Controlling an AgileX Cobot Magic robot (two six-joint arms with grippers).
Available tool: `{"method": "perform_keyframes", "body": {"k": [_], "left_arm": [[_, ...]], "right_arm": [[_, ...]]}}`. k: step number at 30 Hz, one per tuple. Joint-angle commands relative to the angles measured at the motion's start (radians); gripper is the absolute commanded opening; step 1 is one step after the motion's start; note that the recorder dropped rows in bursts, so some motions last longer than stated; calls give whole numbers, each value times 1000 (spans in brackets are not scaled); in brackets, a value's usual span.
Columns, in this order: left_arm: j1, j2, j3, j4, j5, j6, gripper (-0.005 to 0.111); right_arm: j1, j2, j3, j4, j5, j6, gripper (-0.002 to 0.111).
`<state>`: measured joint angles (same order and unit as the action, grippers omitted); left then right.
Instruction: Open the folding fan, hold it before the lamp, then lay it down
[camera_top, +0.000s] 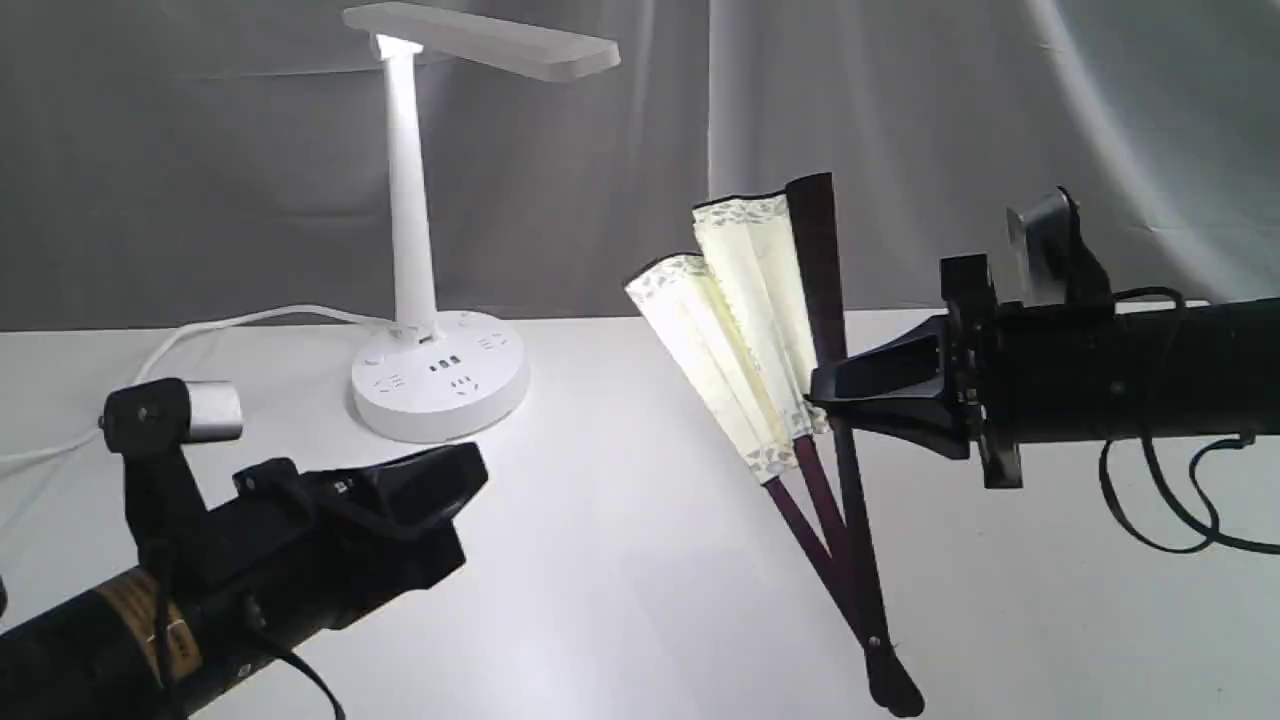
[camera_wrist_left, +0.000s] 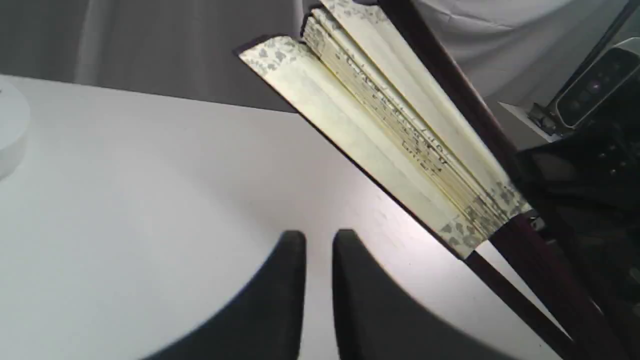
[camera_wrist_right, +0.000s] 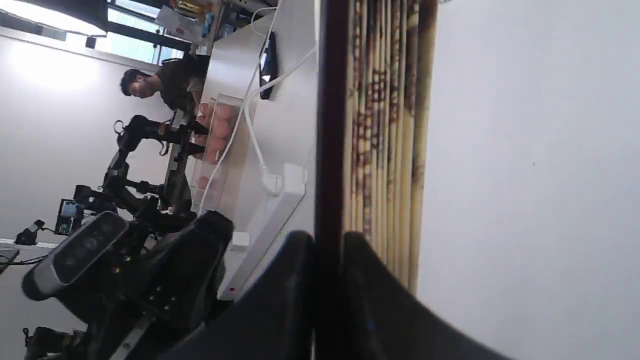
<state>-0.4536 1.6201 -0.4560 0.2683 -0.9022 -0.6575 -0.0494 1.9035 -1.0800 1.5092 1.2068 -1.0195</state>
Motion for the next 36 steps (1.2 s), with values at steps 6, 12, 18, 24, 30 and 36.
{"method": "perform_keyframes", "body": {"k": [6, 12, 18, 24, 30, 36], "left_arm": [[-3, 132, 6, -23, -131, -259, 40], [-3, 228, -83, 59, -163, -500, 45], [-3, 330, -220, 126, -208, -694, 45], [-3, 416, -289, 136, -286, -806, 45], [-3, 451, -295, 209, -319, -853, 45], [-3, 451, -295, 223, -315, -770, 45]], "right_arm": [[0, -14, 2, 13, 14, -35, 0], [0, -14, 2, 13, 14, -36, 0], [0, -14, 2, 13, 14, -41, 0], [0, -14, 2, 13, 14, -41, 0], [0, -14, 2, 18, 14, -42, 0], [0, -14, 2, 21, 14, -42, 0]]}}
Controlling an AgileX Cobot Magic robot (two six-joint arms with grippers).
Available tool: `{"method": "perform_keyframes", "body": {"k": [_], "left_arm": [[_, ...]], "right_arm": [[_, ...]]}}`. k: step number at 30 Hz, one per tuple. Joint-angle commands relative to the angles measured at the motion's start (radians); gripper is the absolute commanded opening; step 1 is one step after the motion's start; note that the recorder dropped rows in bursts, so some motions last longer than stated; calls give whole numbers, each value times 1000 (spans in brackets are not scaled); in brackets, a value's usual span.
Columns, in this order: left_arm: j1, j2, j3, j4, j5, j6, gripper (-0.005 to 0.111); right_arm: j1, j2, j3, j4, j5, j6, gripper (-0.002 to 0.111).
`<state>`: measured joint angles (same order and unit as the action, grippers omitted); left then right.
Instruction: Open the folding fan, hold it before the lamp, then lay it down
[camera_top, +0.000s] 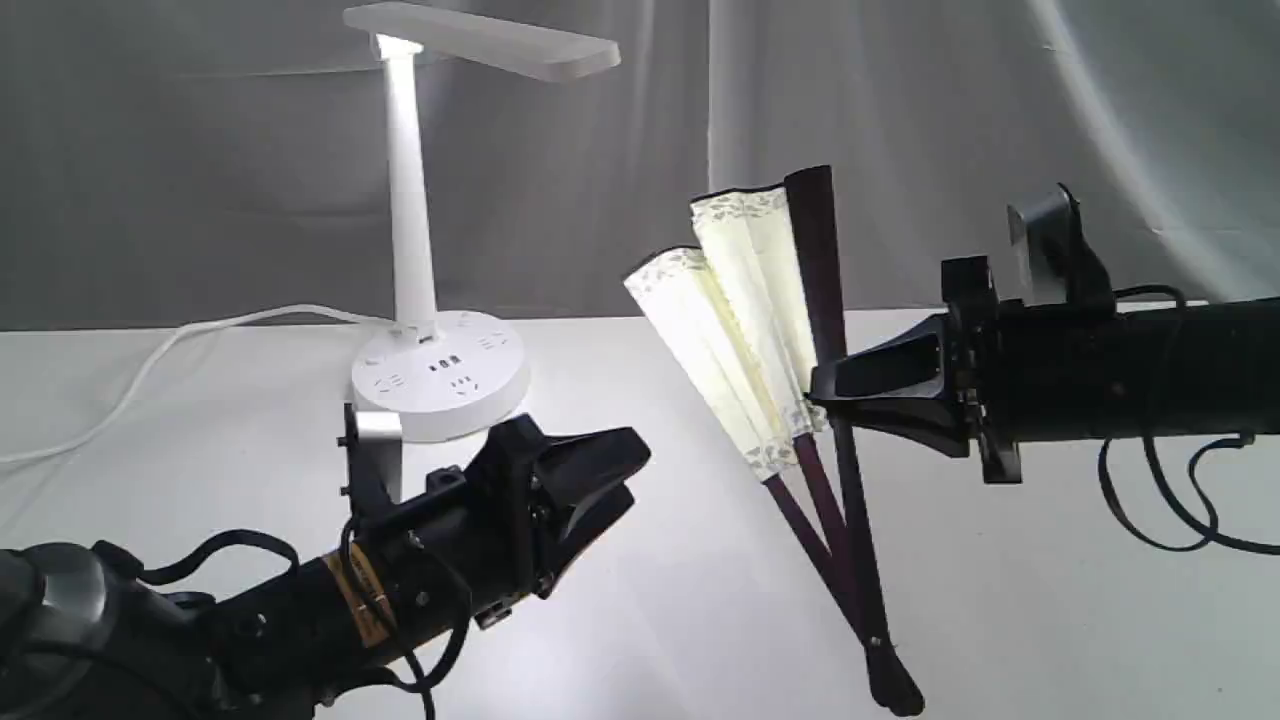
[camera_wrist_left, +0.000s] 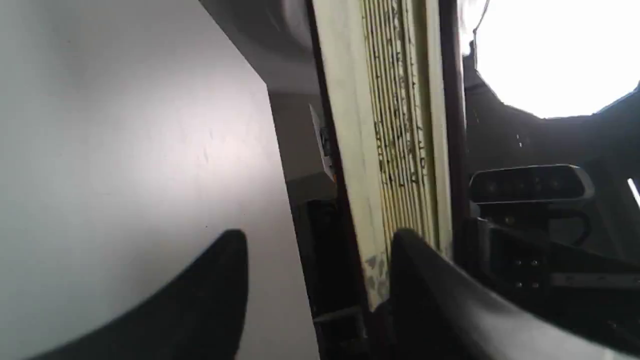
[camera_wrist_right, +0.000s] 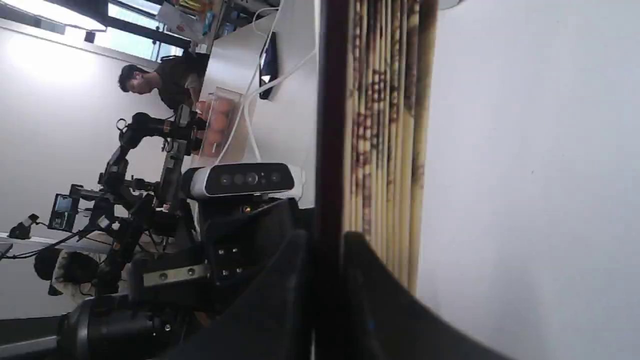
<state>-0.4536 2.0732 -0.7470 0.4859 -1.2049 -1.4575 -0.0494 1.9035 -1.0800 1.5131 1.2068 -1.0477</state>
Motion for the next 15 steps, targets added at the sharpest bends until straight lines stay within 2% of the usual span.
{"method": "perform_keyframes", "body": {"k": [1, 9, 15], "left_arm": [[-3, -2, -4, 3, -4, 43, 45], [-3, -2, -4, 6, 20, 87, 45], [-3, -2, -4, 24, 37, 179, 45]], "right_arm": [[0, -14, 2, 17, 14, -14, 0], [0, -14, 2, -9, 14, -14, 0], [8, -14, 2, -9, 14, 13, 0]]}}
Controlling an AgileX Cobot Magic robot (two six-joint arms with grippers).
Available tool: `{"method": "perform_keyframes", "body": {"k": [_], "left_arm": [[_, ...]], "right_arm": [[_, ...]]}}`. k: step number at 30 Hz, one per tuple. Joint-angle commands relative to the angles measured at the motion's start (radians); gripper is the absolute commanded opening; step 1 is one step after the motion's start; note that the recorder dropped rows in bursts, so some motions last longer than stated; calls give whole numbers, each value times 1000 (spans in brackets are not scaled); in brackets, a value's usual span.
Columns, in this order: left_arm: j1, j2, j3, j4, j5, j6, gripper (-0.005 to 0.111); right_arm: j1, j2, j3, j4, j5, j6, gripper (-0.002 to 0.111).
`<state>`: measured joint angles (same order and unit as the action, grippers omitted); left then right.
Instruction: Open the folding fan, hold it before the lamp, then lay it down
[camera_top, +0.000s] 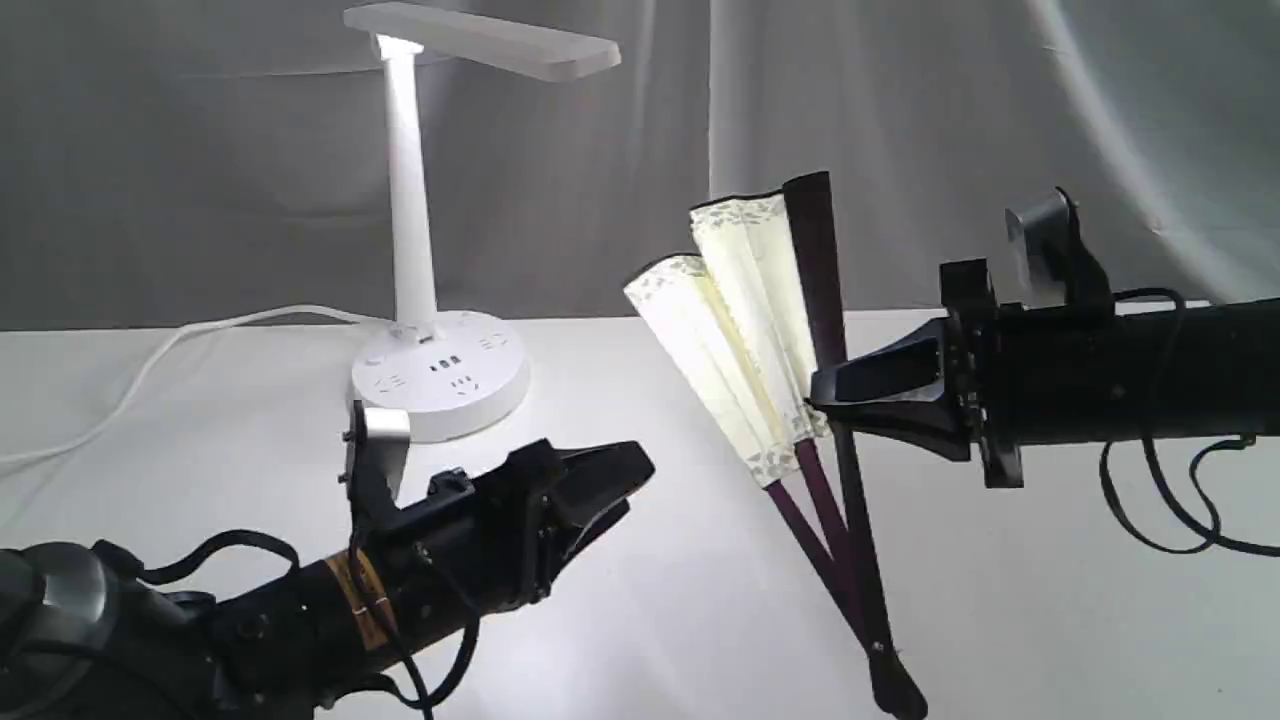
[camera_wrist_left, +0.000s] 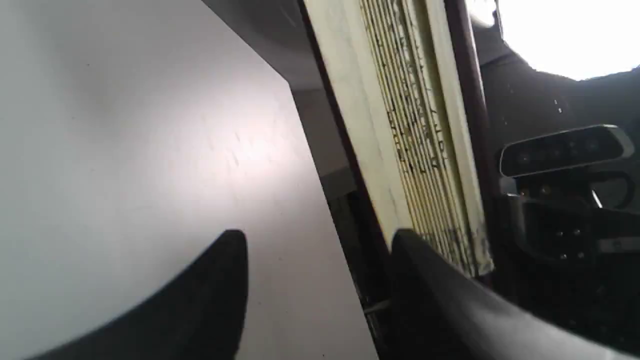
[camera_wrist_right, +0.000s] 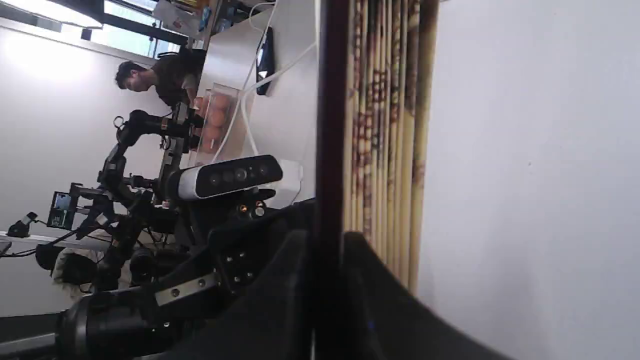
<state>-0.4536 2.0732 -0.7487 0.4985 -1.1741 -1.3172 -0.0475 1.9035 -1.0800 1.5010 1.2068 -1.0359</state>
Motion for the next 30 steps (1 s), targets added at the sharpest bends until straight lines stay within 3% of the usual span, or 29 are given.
{"method": "perform_keyframes", "body": {"k": [1, 7, 30], "left_arm": [[-3, -2, -3, 14, 6, 41, 45], [-3, -2, -3, 28, 106, 67, 45], [-3, 0, -3, 35, 101, 91, 45]], "right_arm": [[6, -14, 2, 3, 14, 1, 0], [6, -14, 2, 3, 14, -1, 0], [13, -14, 2, 38, 14, -14, 0]]}}
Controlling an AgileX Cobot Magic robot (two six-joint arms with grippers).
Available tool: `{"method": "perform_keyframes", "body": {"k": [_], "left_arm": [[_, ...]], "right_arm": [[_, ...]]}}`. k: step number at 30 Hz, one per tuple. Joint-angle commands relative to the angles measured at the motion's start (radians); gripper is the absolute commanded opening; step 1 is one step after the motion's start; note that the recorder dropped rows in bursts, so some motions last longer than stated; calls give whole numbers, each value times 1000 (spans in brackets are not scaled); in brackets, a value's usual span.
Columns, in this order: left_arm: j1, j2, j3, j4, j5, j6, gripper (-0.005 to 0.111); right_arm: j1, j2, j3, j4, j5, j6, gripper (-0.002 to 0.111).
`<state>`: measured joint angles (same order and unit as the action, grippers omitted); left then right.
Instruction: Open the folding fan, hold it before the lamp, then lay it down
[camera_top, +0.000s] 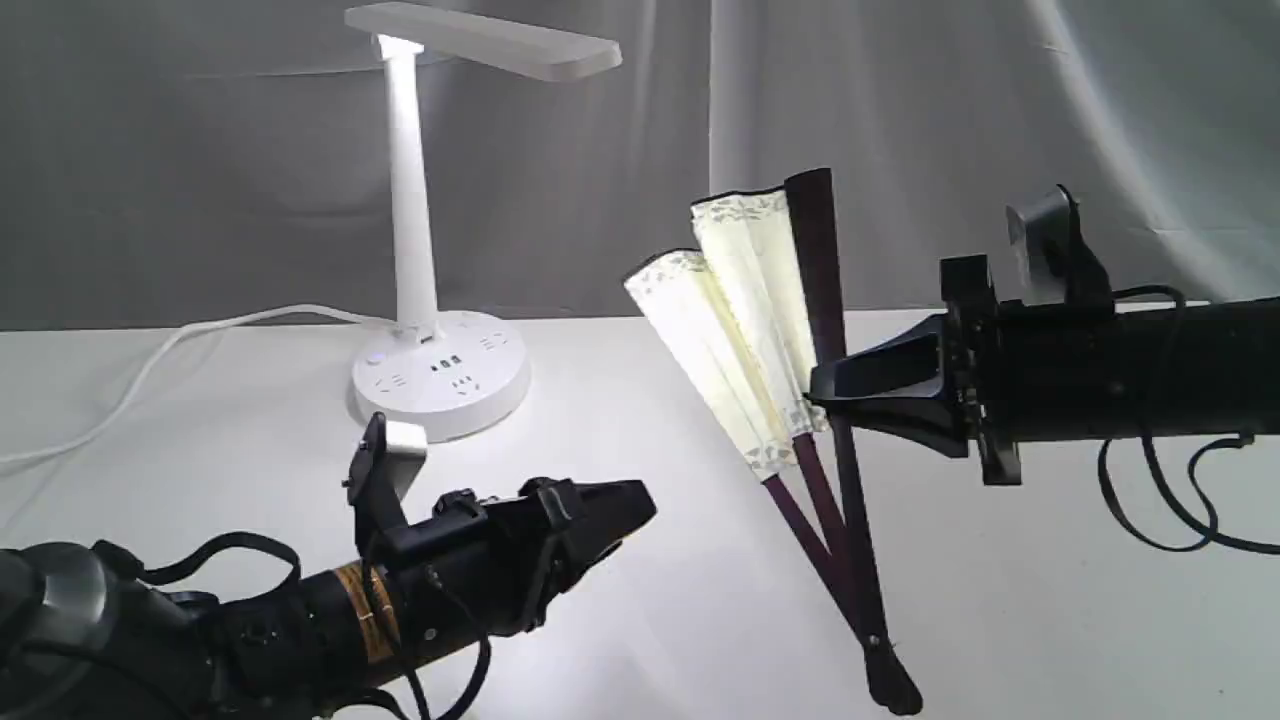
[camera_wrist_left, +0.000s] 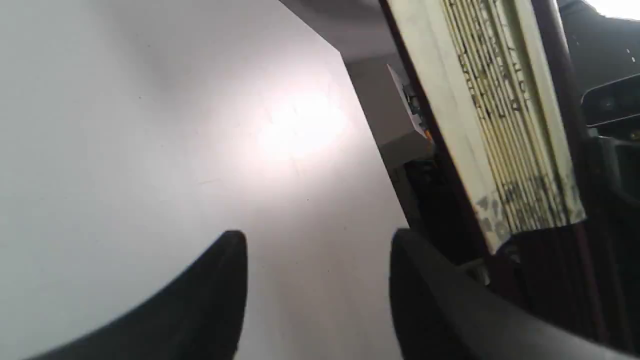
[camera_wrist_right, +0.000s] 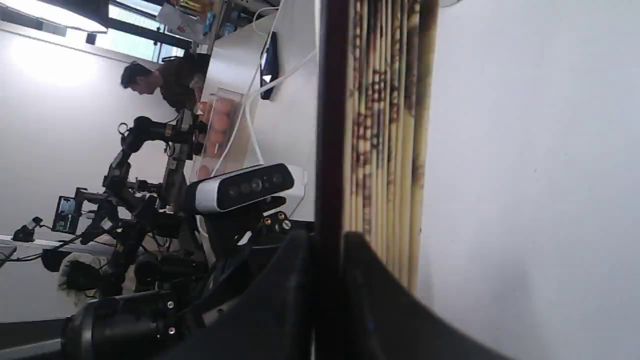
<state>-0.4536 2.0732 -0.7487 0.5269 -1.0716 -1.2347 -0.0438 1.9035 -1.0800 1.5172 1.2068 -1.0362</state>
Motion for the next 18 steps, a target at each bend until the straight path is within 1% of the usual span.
{"method": "perform_keyframes", "body": {"k": [1, 7, 10, 12, 18], "left_arm": [[-3, 0, -3, 6, -1, 7, 45], [-5, 10, -15, 15, -1, 18, 45], [-5, 39, -63, 72, -7, -36, 45], [-5, 50, -91, 83, -7, -70, 45], [-5, 57, -172, 83, -3, -64, 45]], "right_arm": [[12, -14, 2, 20, 14, -14, 0], [24, -14, 2, 29, 14, -12, 0], [24, -14, 2, 77, 14, -14, 0], [24, -14, 2, 87, 14, -14, 0], [24, -14, 2, 89, 14, -33, 0]]}}
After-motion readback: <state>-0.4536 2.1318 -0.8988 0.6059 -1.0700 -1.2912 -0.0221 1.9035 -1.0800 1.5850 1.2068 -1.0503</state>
